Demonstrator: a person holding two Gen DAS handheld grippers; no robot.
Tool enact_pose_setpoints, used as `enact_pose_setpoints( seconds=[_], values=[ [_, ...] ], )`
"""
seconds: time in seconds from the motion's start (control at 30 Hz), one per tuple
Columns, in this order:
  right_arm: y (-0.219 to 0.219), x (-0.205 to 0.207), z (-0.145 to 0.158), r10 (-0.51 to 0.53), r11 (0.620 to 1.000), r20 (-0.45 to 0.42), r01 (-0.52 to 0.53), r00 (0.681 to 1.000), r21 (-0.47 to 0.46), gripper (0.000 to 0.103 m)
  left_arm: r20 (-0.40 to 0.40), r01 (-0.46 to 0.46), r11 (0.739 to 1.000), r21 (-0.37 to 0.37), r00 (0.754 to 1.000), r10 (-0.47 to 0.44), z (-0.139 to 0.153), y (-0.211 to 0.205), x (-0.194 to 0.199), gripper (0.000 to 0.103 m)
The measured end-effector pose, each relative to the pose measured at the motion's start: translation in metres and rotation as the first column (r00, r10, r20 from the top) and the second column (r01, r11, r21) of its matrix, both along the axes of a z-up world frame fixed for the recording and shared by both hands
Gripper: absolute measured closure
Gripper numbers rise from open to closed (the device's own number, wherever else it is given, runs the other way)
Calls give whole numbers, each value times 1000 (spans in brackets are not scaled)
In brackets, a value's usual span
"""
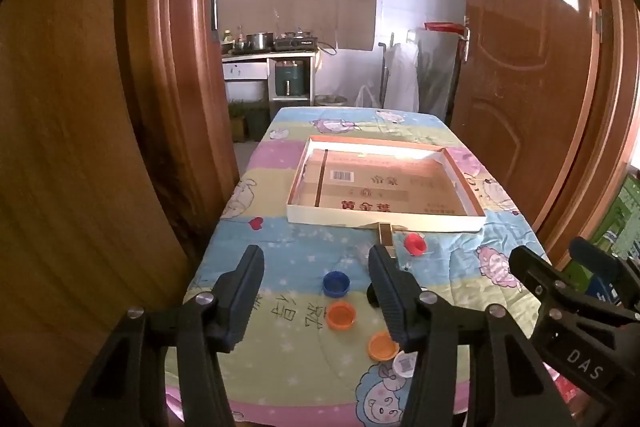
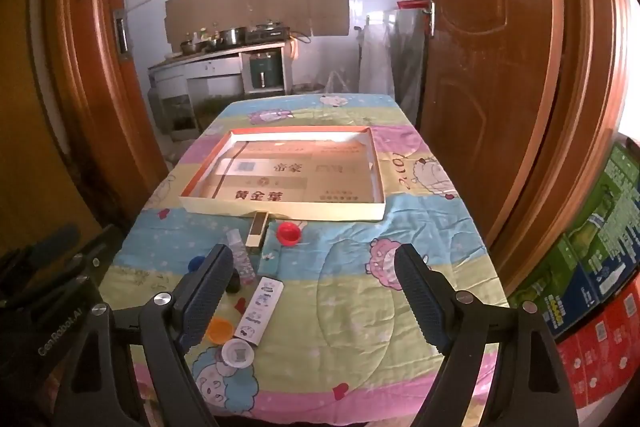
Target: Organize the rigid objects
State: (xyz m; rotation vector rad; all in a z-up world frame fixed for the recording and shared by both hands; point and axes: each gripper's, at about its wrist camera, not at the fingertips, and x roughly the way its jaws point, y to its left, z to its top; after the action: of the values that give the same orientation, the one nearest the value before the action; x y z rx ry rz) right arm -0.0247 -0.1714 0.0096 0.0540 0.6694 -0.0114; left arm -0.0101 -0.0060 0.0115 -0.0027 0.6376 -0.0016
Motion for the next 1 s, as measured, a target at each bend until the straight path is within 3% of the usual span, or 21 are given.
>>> enact_pose_setpoints(
  seconds=[1.0],
  values=[
    [2, -4, 4, 4, 1000, 21, -4, 1000, 4, 19, 12, -13, 1000, -6, 1000, 13, 2, 11, -3, 48]
  ],
)
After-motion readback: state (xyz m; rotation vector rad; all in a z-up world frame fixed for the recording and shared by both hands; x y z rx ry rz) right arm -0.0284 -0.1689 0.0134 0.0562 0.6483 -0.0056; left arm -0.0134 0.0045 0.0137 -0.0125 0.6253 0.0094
